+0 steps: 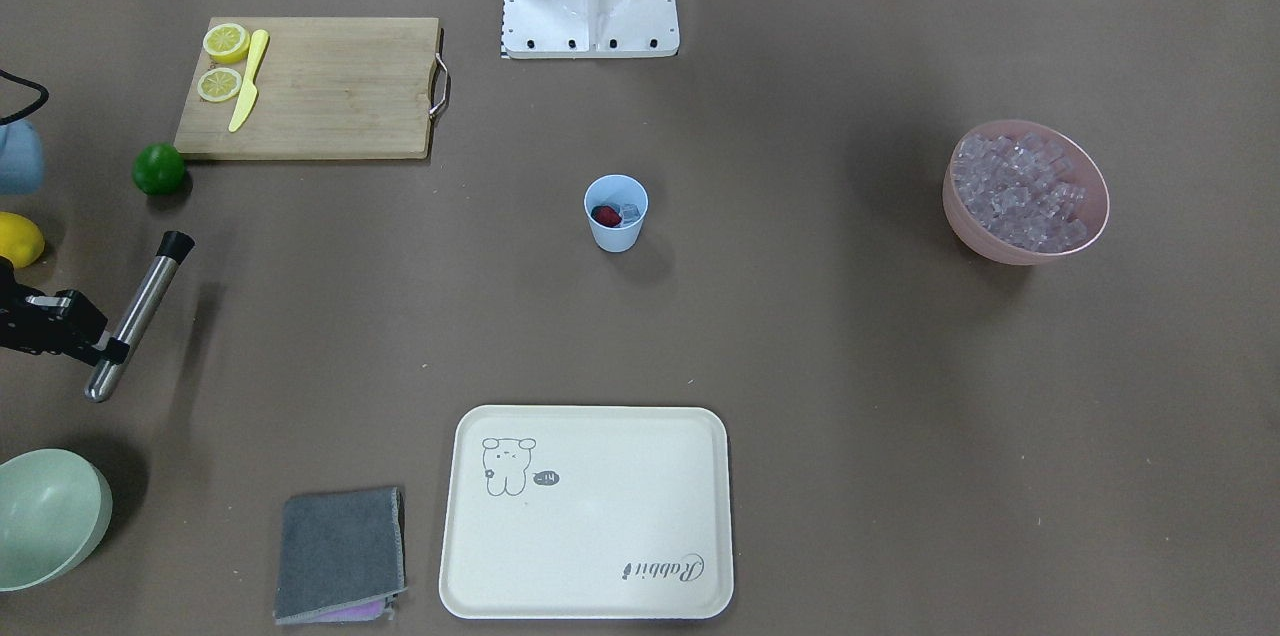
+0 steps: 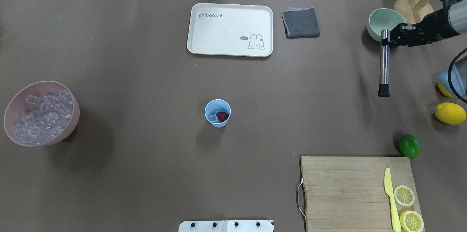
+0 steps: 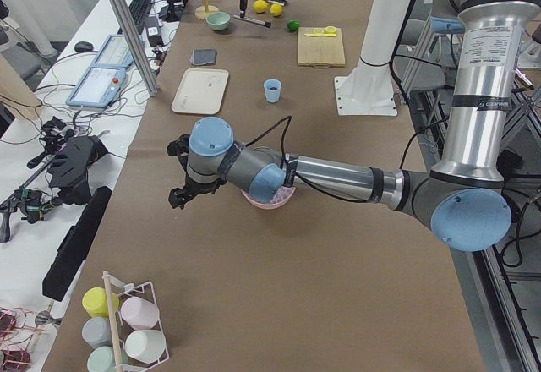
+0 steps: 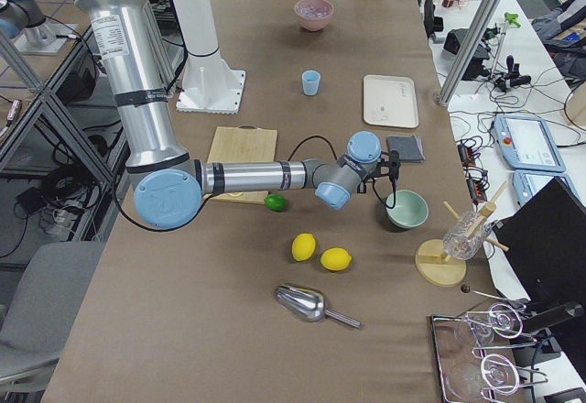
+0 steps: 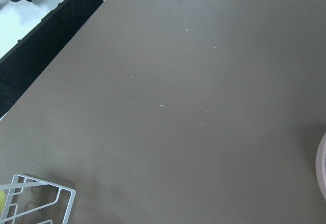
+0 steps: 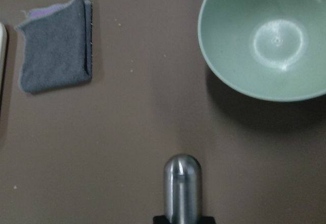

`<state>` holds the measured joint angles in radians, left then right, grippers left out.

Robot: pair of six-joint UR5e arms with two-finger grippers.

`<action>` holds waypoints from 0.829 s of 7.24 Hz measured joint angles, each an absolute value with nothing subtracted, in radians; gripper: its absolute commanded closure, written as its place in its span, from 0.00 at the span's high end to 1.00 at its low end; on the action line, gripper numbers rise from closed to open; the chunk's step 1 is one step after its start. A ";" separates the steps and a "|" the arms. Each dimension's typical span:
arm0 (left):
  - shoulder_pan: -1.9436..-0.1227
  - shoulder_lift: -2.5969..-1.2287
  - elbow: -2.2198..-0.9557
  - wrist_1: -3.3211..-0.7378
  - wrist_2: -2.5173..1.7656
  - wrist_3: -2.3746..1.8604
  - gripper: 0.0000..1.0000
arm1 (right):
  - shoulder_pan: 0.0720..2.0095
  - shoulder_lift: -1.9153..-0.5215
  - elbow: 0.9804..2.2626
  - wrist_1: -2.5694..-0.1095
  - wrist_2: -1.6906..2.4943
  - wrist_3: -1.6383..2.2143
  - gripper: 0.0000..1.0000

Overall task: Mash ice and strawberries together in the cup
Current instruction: 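Carry the muddler with the right gripper beside the green bowl and lower it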

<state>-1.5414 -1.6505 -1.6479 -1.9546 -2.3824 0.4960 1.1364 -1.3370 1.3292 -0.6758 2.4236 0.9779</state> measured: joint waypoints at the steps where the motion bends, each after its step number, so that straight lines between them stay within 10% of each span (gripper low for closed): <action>1: -1.552 -1.651 -1.653 -1.954 -2.382 0.497 0.97 | 1.107 -1.337 1.310 -0.678 2.422 0.972 0.00; 4: -1.572 -1.651 -1.661 -1.954 -2.381 0.498 0.97 | 1.071 -1.340 1.269 -0.731 2.420 0.867 0.00; 5: -1.573 -1.651 -1.662 -1.954 -2.380 0.498 0.97 | 1.067 -1.338 1.267 -0.767 2.418 0.832 0.81; 6: -1.574 -1.651 -1.663 -1.954 -2.380 0.498 0.97 | 1.063 -1.336 1.267 -0.784 2.416 0.811 1.00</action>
<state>-1.5736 -1.6506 -1.6625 -1.9543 -2.3797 0.4975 1.0629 -1.3364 1.2671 -0.7836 2.4162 0.8113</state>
